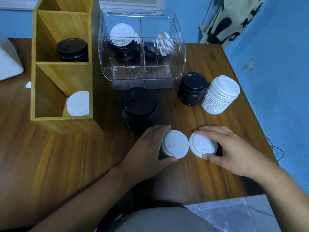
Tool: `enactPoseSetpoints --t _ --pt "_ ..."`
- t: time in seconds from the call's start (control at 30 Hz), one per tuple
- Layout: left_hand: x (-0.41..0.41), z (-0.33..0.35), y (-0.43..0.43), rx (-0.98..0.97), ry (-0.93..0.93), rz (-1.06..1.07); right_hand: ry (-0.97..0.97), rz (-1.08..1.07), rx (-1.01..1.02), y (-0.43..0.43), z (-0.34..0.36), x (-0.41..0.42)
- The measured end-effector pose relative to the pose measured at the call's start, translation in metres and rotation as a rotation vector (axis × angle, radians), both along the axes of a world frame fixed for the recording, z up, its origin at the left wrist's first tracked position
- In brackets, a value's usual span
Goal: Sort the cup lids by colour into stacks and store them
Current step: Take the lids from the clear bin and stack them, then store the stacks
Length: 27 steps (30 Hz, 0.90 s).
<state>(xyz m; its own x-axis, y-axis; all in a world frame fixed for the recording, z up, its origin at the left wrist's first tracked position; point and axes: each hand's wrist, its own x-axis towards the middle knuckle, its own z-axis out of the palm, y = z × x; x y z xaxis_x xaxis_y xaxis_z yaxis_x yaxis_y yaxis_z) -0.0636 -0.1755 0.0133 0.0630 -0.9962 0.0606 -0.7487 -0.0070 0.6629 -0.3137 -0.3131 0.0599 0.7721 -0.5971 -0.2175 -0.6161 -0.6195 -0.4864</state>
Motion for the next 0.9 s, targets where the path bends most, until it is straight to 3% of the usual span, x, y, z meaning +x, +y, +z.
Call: enactPoseSetpoints --t 0.23,0.4,0.67,0.9 --pt "0.003 0.000 -0.002 0.040 0.033 -0.007 -0.114 -0.055 -0.219 0.009 0.011 0.019" --pt "0.002 0.001 -0.001 0.028 0.007 -0.029 -0.229 -0.173 -0.190 0.019 0.018 0.025" --pt "0.009 0.003 -0.001 0.071 0.048 -0.086 -0.415 -0.184 -0.100 0.056 -0.031 0.057" --pt "0.015 0.000 0.002 0.124 0.080 -0.146 -0.346 -0.039 -0.190 0.053 -0.042 0.055"
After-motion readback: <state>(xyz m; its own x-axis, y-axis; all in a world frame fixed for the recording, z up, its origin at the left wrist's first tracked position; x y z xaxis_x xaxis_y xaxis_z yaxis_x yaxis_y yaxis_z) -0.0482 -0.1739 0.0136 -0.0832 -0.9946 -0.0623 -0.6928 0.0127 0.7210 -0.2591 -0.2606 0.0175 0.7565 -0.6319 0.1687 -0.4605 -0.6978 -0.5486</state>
